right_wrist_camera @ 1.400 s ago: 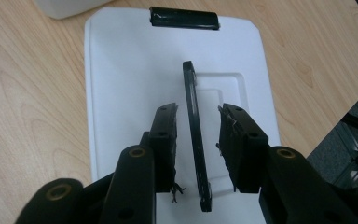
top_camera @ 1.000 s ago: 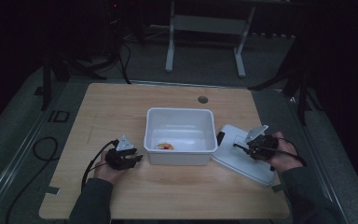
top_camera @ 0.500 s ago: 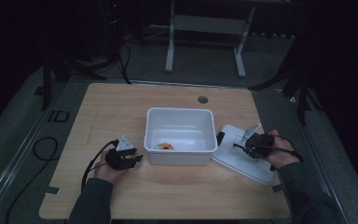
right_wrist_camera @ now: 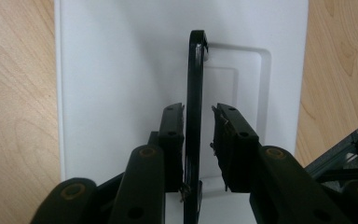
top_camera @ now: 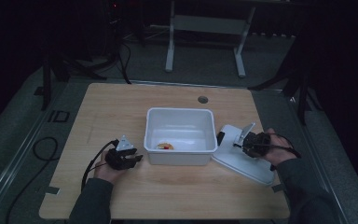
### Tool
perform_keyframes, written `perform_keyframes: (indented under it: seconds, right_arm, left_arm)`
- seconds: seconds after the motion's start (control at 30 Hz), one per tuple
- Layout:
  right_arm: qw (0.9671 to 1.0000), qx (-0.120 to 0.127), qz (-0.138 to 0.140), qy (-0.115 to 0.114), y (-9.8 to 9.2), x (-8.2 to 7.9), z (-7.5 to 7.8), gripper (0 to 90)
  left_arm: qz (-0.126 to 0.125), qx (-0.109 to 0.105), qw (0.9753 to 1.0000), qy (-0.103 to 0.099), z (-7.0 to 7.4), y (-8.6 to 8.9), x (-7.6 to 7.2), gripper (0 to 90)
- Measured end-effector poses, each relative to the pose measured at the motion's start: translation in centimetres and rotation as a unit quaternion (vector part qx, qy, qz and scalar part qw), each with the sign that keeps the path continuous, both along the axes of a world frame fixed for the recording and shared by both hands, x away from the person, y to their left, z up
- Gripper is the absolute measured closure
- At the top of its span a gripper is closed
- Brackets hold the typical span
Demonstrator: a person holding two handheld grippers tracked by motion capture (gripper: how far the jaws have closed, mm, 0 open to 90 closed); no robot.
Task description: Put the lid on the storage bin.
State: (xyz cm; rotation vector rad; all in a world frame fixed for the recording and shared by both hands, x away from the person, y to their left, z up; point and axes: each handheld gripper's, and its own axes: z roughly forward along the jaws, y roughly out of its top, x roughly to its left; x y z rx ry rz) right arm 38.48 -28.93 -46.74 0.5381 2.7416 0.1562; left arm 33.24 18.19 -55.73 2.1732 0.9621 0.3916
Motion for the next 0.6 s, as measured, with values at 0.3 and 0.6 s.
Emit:
perform_keyframes:
  seconds: [0.3,0.6]
  right_arm:
    - [0.9996,-0.020,0.003,0.017,0.2,0.6,-0.2,77.0]
    - [0.9992,-0.029,0.006,0.028,0.3,1.2,-0.3,81.4]
  left_arm:
    - [0.000,0.000,1.0000,0.000,0.0,0.0,0.0,58.7]
    - [0.001,0.000,1.0000,0.000,0.0,0.0,0.0,58.7]
